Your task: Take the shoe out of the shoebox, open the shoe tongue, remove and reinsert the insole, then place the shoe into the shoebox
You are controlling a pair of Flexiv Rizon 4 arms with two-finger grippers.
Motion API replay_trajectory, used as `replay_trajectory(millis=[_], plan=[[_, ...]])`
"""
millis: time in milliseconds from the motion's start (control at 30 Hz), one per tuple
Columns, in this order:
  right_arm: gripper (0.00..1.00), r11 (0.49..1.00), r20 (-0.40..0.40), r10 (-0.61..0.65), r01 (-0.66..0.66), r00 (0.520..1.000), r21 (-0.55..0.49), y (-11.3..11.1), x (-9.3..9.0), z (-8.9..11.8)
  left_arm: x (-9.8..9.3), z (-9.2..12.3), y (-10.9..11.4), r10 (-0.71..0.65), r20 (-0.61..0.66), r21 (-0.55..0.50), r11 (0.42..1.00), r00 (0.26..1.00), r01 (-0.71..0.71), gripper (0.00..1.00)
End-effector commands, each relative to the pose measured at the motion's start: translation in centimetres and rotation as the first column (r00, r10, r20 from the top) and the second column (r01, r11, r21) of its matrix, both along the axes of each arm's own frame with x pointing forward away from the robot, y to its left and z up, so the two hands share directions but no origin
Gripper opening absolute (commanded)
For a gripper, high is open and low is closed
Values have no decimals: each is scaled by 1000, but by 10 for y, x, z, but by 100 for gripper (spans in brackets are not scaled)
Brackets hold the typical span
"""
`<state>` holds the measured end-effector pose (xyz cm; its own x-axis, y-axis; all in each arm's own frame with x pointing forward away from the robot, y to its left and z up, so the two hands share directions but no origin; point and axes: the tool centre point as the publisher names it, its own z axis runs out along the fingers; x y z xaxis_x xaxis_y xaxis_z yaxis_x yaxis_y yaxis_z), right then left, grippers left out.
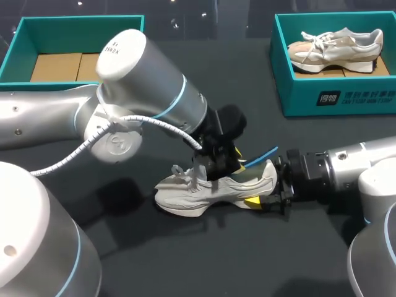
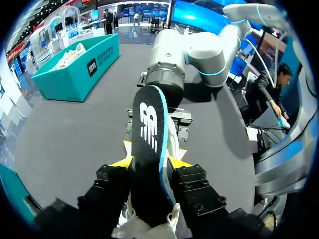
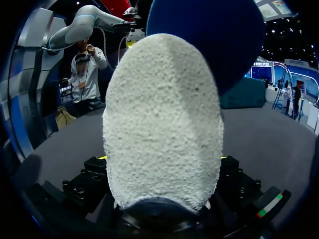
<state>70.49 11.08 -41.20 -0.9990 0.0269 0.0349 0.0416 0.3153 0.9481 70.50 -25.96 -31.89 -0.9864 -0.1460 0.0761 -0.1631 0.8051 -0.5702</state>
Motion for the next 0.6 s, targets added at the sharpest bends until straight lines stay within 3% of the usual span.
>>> replay_trajectory(millis=[33,300,600], plan=[[0,1000,0,-1,1,1000,-5,2,-1,1,-8,-3,1,1,31,-13,1000,1000,-1,42],[0,1000,0,-1,1,1000,-5,2,-1,1,-15,-8,-8,0,110,-24,1000,994,3,44],[0,1000,0,-1,1,1000,-5,2,-1,1,-9,-19,-21,45,176,-24,999,983,-41,41]])
